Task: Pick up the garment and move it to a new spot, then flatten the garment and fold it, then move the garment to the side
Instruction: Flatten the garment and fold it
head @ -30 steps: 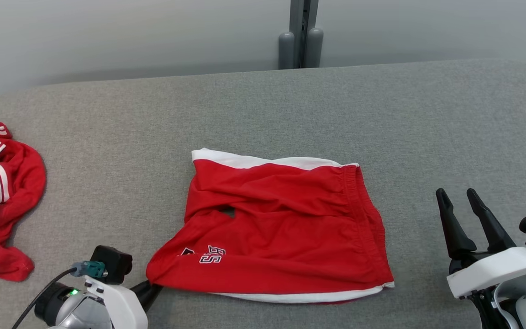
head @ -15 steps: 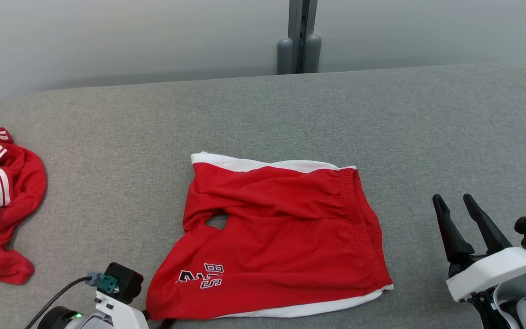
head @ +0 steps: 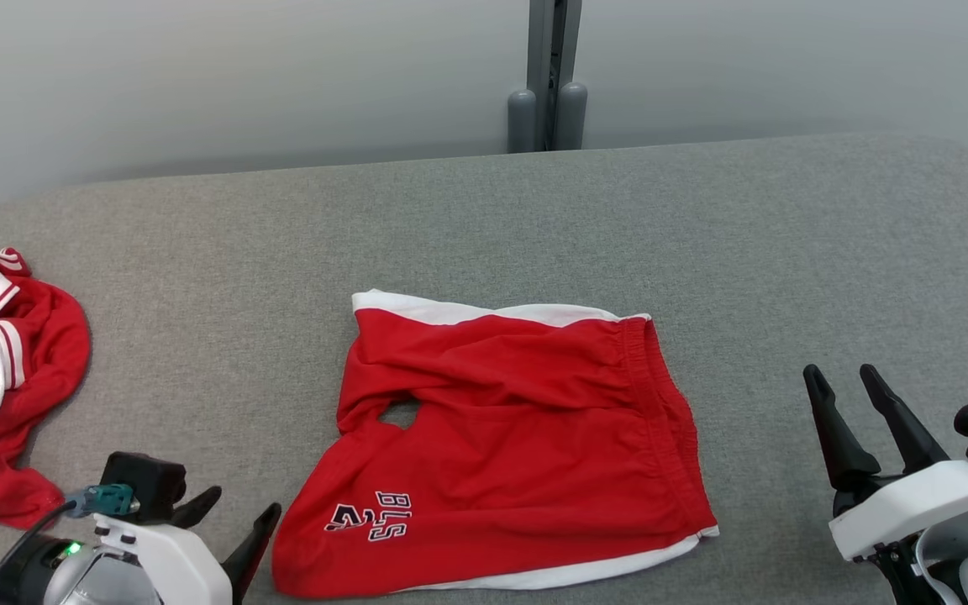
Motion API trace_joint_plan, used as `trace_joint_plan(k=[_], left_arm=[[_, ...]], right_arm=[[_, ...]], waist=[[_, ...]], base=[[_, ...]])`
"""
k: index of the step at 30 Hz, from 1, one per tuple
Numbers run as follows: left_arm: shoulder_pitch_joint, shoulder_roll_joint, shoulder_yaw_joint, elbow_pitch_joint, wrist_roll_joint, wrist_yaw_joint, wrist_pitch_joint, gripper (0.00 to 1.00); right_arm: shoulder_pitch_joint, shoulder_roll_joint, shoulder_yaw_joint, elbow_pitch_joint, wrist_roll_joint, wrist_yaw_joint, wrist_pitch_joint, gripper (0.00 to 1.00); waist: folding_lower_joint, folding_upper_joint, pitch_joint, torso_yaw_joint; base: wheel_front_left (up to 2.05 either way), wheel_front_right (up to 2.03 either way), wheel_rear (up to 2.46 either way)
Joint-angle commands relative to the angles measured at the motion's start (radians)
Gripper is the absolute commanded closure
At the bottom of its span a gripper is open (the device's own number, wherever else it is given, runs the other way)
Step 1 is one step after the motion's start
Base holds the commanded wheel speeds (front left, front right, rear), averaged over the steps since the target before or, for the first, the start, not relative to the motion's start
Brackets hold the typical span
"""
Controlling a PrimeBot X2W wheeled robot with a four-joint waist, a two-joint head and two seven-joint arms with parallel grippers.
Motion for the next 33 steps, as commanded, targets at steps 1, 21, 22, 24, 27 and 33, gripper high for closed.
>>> trace_joint_plan(k=[1,21,22,24,27,33], left_arm=[[-0.024,-0.011,-0.007,-0.001,0.008,-0.001,-0.01,0.0],[-0.36,-0.229,-0.151,0.52,0.066,-0.121,-0.113,0.03],[-0.369,-0.233,-0.152,0.537,0.066,-0.122,-0.118,0.11],[-0.382,-0.24,-0.155,0.567,0.065,-0.129,-0.126,0.48],[-0.402,-0.246,-0.152,0.589,0.061,-0.134,-0.148,1.0],[-0.413,-0.252,-0.12,0.586,0.036,-0.124,-0.201,1.0]], right_arm=[[0.003,-0.001,-0.001,-0.006,-0.006,0.0,0.006,0.0],[-0.042,0.006,0.019,-0.004,-0.001,0.0,-0.002,0.0],[-0.043,0.008,0.018,-0.003,-0.001,0.0,-0.003,0.0],[-0.044,0.01,0.018,-0.001,-0.001,0.0,-0.005,0.0],[-0.046,0.012,0.018,0.004,-0.002,0.0,-0.008,0.0],[-0.041,0.014,0.018,0.01,-0.004,0.0,-0.012,0.0]], waist=[[0.0,0.0,0.001,-0.003],[0.0,0.0,0.065,-0.06],[0.0,0.0,0.068,-0.061],[0.0,0.0,0.071,-0.063],[0.0,0.0,0.073,-0.064],[0.0,0.0,0.07,-0.058]], base=[[0.0,0.0,0.0],[0.0,0.0,0.0],[0.0,0.0,0.0],[0.0,0.0,0.0],[0.0,0.0,0.0],[0.0,0.0,0.0]])
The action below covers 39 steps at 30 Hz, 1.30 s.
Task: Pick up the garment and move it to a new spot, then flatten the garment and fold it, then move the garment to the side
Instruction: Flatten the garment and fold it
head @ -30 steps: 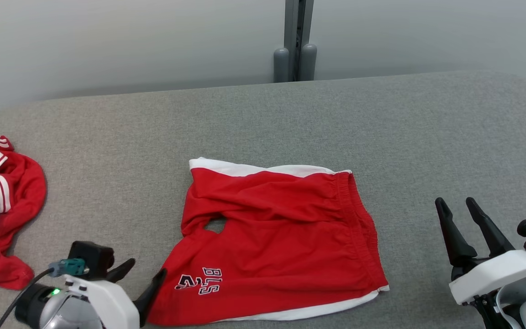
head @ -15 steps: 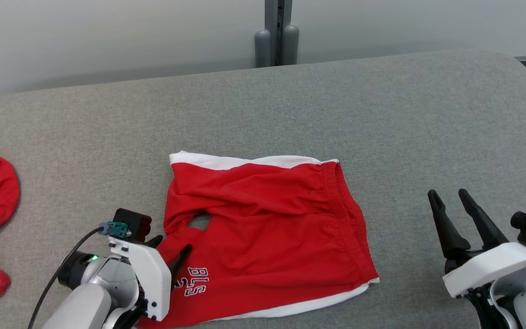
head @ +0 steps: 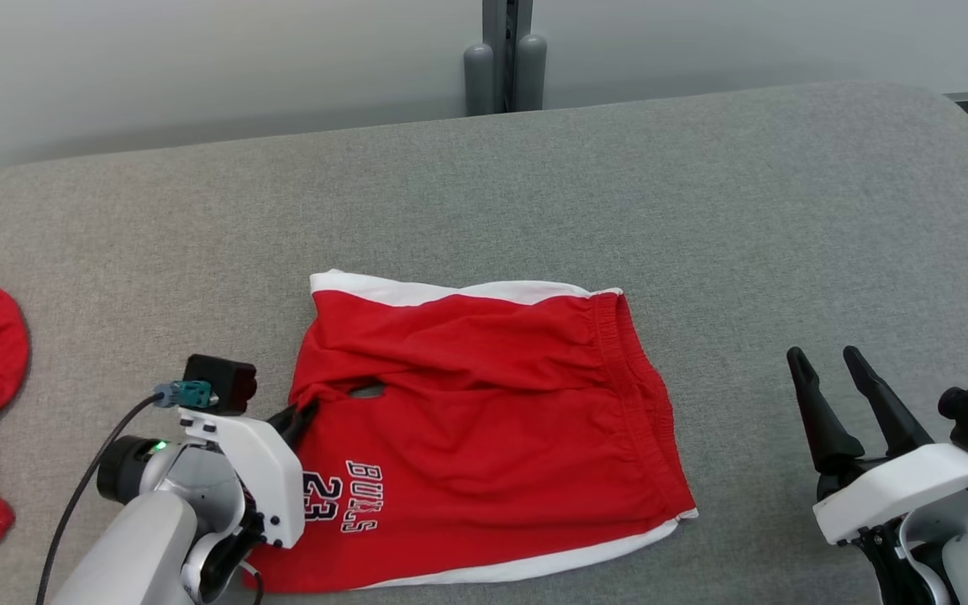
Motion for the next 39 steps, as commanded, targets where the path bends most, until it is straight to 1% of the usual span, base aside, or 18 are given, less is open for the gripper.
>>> trace_joint_plan(k=[1,6,10,13,14,15,16,17,21,26,28,29,31,32,36,39], left_arm=[[-0.024,0.007,0.019,0.006,0.0,0.021,-0.022,1.0],[-0.055,-0.02,0.039,0.068,-0.007,0.051,-0.057,1.0],[-0.107,-0.055,0.056,0.157,-0.008,0.063,-0.123,1.0],[-0.143,-0.08,0.05,0.235,0.0,0.048,-0.168,1.0],[-0.154,-0.089,0.048,0.259,0.0,0.041,-0.179,0.98],[-0.163,-0.095,0.045,0.283,0.0,0.035,-0.19,0.7],[-0.172,-0.1,0.044,0.306,-0.001,0.03,-0.2,0.09],[-0.179,-0.105,0.044,0.328,0.0,0.024,-0.212,0.0],[-0.2,-0.106,0.043,0.367,0.011,0.015,-0.289,0.0],[-0.196,-0.073,0.056,0.349,0.02,0.014,-0.373,0.0],[-0.18,-0.054,0.065,0.322,0.025,0.024,-0.412,0.0],[-0.154,-0.03,0.079,0.283,0.022,0.034,-0.443,0.0],[-0.133,-0.005,0.097,0.225,0.022,0.049,-0.472,0.0],[-0.133,-0.005,0.097,0.225,0.022,0.049,-0.472,0.0],[-0.055,0.042,0.141,0.063,0.024,0.08,-0.516,0.0],[0.023,0.06,0.175,-0.063,0.028,0.106,-0.53,0.0]], right_arm=[[0.0,-0.002,-0.003,0.003,-0.003,0.0,-0.008,0.0],[-0.009,-0.005,0.006,0.008,-0.003,0.0,-0.005,0.0],[-0.019,-0.01,0.012,0.011,-0.006,0.0,-0.001,0.0],[-0.021,-0.013,0.016,0.013,-0.007,0.0,0.003,0.0],[-0.022,-0.013,0.017,0.014,-0.008,0.0,0.005,0.0],[-0.023,-0.014,0.018,0.014,-0.008,0.0,0.006,0.0],[-0.024,-0.014,0.02,0.015,-0.007,0.0,0.007,0.0],[-0.024,-0.015,0.021,0.016,-0.007,0.0,0.007,0.0],[-0.02,-0.013,0.024,0.014,-0.007,0.0,-0.002,0.0],[-0.011,-0.008,0.022,0.005,-0.008,0.0,-0.036,0.0],[-0.008,-0.008,0.02,0.0,-0.009,0.0,-0.06,0.0],[-0.006,-0.007,0.019,-0.009,-0.01,0.0,-0.092,0.0],[-0.006,-0.007,0.015,-0.017,-0.011,0.0,-0.124,0.0],[-0.006,-0.007,0.015,-0.017,-0.011,0.0,-0.124,0.0],[0.0,-0.004,0.012,-0.04,-0.015,0.0,-0.168,0.0],[0.007,-0.004,0.007,-0.054,-0.025,0.0,-0.186,0.0]], waist=[[0.0,0.0,0.0,0.004],[0.0,0.0,0.003,0.017],[0.0,0.0,0.007,0.027],[0.0,0.0,0.009,0.031],[0.0,0.0,0.008,0.032],[0.0,0.0,0.007,0.033],[0.0,0.0,0.005,0.033],[0.0,0.0,0.004,0.033],[0.0,0.0,-0.002,0.034],[0.0,0.0,-0.013,0.037],[0.0,0.0,-0.022,0.04],[0.0,0.0,-0.033,0.044],[0.0,0.0,-0.043,0.048],[0.0,0.0,-0.043,0.048],[0.0,0.0,-0.06,0.053],[0.0,0.0,-0.07,0.058]], base=[[0.0,0.0,0.0],[0.0,0.0,0.0],[0.0,0.0,0.0],[0.0,0.0,0.0],[0.0,0.0,0.0],[0.0,0.0,0.0],[0.0,0.0,0.0],[0.0,0.0,0.0],[0.0,0.0,0.0],[0.0,0.0,0.0],[0.0,0.0,0.0],[0.0,0.0,0.0],[0.0,0.0,0.0],[0.0,0.0,0.0],[0.0,0.0,0.0],[0.0,0.0,0.0]])
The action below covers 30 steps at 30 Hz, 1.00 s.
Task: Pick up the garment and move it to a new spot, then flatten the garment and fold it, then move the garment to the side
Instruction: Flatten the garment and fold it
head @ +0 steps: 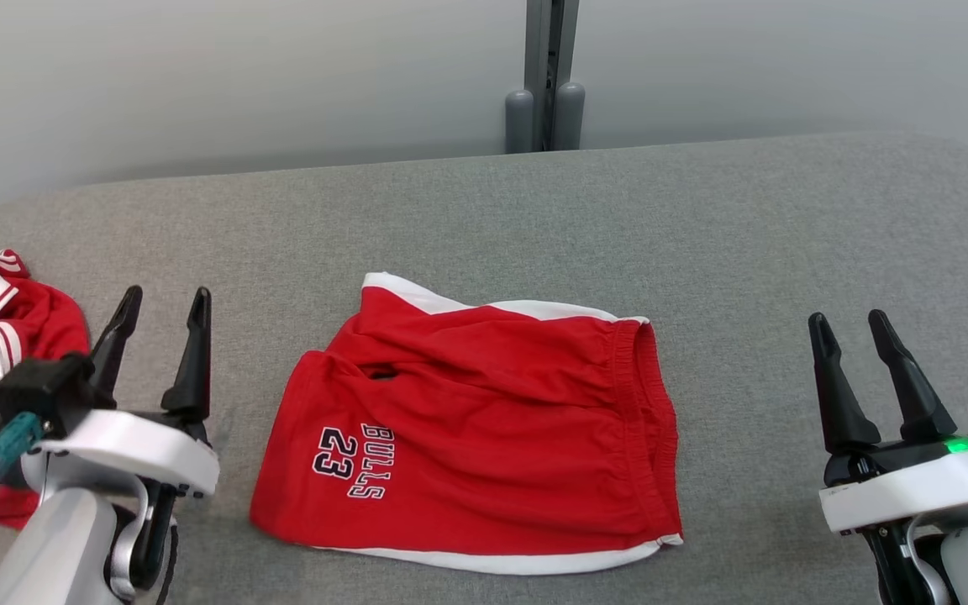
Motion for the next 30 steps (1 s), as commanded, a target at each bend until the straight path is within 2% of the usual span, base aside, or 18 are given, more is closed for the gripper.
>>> trace_joint_plan(k=[1,6,11,13,16,20,30], left_arm=[[0.039,0.007,0.014,-0.033,0.007,0.015,-0.004,0.0],[0.154,0.004,0.078,-0.192,0.052,0.07,-0.01,0.0],[0.28,-0.061,0.173,-0.332,0.128,0.087,-0.01,0.0],[0.331,-0.111,0.217,-0.37,0.161,0.076,-0.01,0.0],[0.378,-0.156,0.247,-0.379,0.201,0.061,-0.01,0.0],[0.403,-0.194,0.269,-0.363,0.248,0.042,-0.01,0.0],[0.403,-0.246,0.319,-0.338,0.299,-0.004,-0.011,0.0]], right_arm=[[0.01,-0.003,-0.004,-0.007,-0.013,0.0,-0.011,0.0],[0.021,-0.003,-0.019,-0.018,-0.053,0.0,-0.021,0.0],[0.037,0.024,-0.017,-0.013,-0.094,0.0,-0.023,0.0],[0.04,0.052,-0.022,-0.007,-0.118,0.0,-0.024,0.0],[0.055,0.07,-0.038,0.001,-0.139,0.0,-0.023,0.0],[0.077,0.093,-0.07,-0.012,-0.16,0.0,-0.023,0.0],[0.07,0.074,-0.05,-0.018,-0.192,0.0,-0.023,0.0]], waist=[[0.0,0.0,-0.004,0.003],[0.0,0.0,-0.018,0.008],[0.0,0.0,-0.029,0.006],[0.0,0.0,-0.033,0.007],[0.0,0.0,-0.039,0.008],[0.0,0.0,-0.044,0.01],[0.0,0.0,-0.05,0.0]], base=[[0.0,0.0,0.0],[0.0,0.0,0.0],[0.0,0.0,0.0],[0.0,0.0,0.0],[0.0,0.0,0.0],[0.0,0.0,0.0],[0.0,0.0,0.0]])
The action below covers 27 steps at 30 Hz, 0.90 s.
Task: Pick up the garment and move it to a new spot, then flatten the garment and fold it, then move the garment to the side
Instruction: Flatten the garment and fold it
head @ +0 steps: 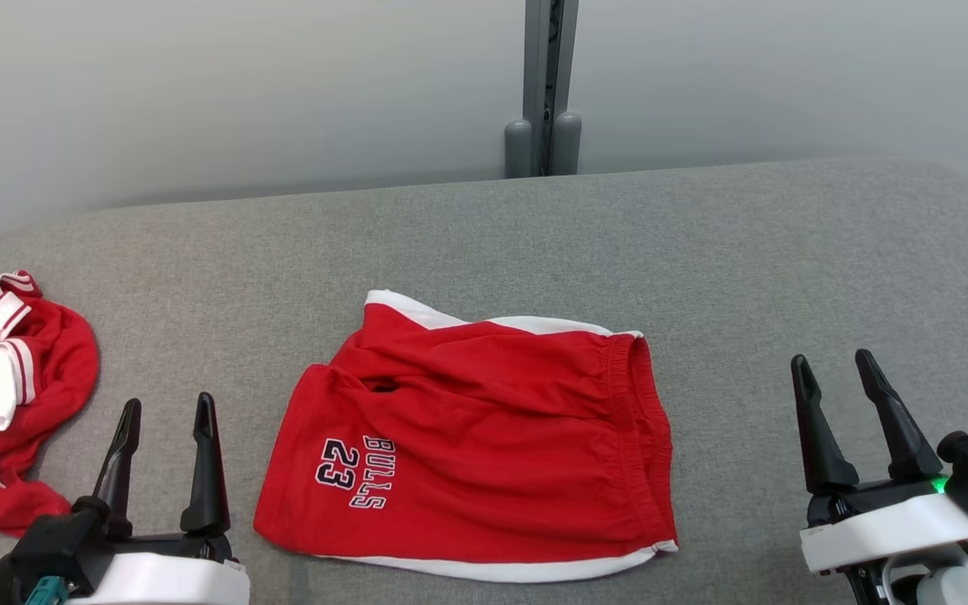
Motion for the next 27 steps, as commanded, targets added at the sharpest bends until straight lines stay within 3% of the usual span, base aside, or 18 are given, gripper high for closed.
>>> trace_joint_plan(k=[1,20,23,27], left_arm=[[-0.001,0.001,0.006,0.001,0.006,-0.005,-0.005,0.0],[-0.023,-0.042,0.037,0.023,0.051,-0.064,-0.005,0.0],[-0.021,-0.044,0.06,0.011,0.014,-0.078,-0.005,0.0],[0.003,-0.001,0.059,0.047,-0.012,-0.108,0.046,0.0]], right_arm=[[-0.006,-0.005,-0.001,-0.005,-0.009,0.0,-0.005,0.0],[-0.002,-0.026,0.022,0.02,0.0,0.0,-0.005,0.0],[0.004,-0.06,0.062,0.035,0.027,0.0,0.015,0.0],[0.013,-0.143,0.15,0.04,0.084,0.0,0.081,0.0]], waist=[[0.0,0.0,-0.001,-0.001],[0.0,0.0,-0.01,0.005],[0.0,0.0,-0.01,0.007],[0.0,0.0,-0.008,0.009]], base=[[0.0,0.0,0.0],[0.0,0.0,0.0],[0.0,0.0,0.0],[0.0,0.0,0.0]])
